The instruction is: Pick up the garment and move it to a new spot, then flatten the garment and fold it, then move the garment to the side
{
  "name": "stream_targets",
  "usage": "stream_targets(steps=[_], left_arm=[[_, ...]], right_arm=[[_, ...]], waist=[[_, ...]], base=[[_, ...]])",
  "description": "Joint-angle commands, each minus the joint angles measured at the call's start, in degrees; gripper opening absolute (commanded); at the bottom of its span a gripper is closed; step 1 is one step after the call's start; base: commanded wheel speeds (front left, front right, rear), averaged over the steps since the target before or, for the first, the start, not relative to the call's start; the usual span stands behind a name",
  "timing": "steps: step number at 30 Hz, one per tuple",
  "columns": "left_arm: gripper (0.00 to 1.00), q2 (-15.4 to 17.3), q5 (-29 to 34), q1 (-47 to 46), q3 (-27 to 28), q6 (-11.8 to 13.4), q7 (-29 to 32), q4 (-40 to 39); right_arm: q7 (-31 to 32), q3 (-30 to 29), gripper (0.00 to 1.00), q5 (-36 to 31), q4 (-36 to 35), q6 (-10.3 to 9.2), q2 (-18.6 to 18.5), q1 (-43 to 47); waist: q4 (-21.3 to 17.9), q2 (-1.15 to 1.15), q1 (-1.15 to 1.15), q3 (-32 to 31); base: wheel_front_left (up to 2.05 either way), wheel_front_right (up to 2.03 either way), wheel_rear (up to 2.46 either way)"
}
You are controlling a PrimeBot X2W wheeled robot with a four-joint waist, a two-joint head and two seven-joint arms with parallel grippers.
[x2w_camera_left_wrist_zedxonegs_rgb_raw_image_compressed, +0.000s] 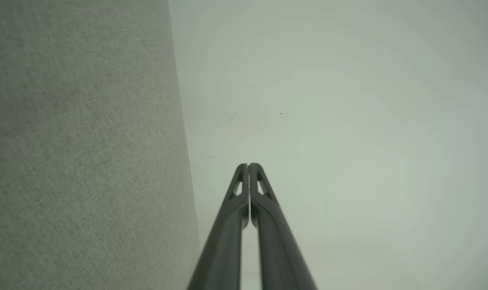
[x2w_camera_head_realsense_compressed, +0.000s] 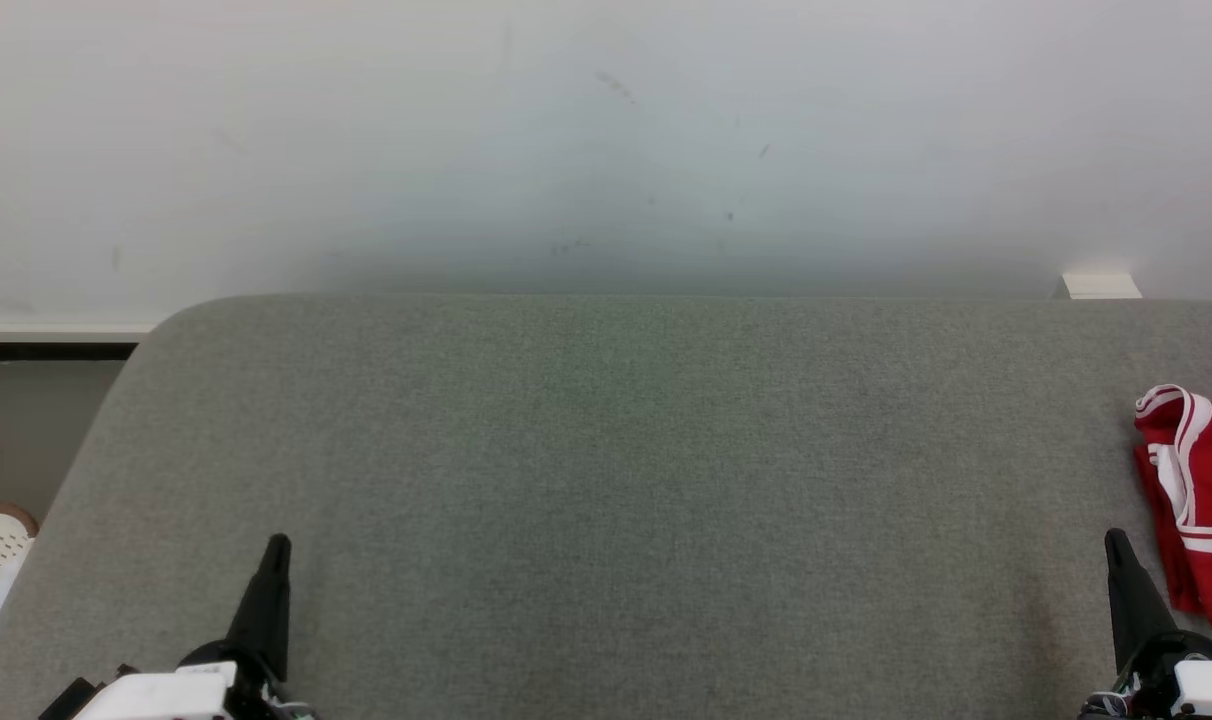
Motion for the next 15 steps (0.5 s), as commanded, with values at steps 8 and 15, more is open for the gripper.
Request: stream_targets(steps=[8,15], left_arm=[[0.0,0.0,0.44,-0.38,0.3,-0.15,0.24,0.05],[0.0,-0.03,0.52,-0.39,0.34,-0.15,0.28,0.04]], right_arm=[[0.29,-0.31,0.0,-0.15,0.18,-0.12,-0.01,-0.65],[0.43,-0.4,0.0,-0.23,0.19,-0.12,0.07,-0.66]], waist=[[0.0,0.0,0.0,0.0],[0.0,0.0,0.0,0.0]], base=[[0.0,0.0,0.0],[0.0,0.0,0.0]])
